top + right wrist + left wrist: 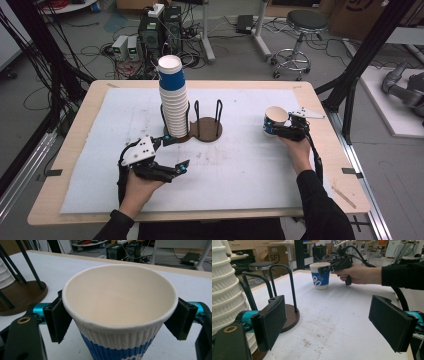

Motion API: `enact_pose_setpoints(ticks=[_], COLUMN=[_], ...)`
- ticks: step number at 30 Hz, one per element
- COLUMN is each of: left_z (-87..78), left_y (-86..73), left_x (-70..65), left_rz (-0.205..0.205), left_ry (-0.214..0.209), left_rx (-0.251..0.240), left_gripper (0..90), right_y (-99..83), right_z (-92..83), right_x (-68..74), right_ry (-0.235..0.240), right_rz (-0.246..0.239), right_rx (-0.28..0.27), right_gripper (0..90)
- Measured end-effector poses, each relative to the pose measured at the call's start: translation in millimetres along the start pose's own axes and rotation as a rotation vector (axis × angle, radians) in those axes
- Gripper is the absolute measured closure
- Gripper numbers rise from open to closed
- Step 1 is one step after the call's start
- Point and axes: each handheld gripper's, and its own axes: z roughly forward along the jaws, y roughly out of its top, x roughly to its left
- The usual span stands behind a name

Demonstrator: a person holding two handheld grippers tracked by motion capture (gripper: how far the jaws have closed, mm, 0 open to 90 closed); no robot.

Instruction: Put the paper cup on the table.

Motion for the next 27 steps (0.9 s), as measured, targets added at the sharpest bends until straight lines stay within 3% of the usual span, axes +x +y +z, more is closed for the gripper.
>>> enact_pose_setpoints(ticks=[6, 13, 21, 27], left_z=[2.9, 3.8, 4.7, 5.6], left_y=[0.4, 0.7, 0.4, 0.3], left_x=[-1.7, -2.8, -2.5, -2.8], left_rz=[0.011, 0.017, 0.020, 0.022], left_ry=[-0.004, -0.006, -0.007, -0.011], left_rx=[0.009, 0.016, 0.019, 0.022], left_gripper=[14.7, 14.7, 14.7, 14.7], right_y=[-1.9, -2.9, -4.1, -5.3], right_z=[-3.2, -4.0, -1.9, 0.5], right_x=[1.3, 4.0, 5.0, 6.1], right_ry=[-0.006, -0.014, 0.006, -0.004], right_rz=[0.011, -0.015, -0.002, -0.017], right_rx=[0.008, 0.014, 0.023, 0.041], right_gripper=[18.1, 17.4, 15.9, 14.5])
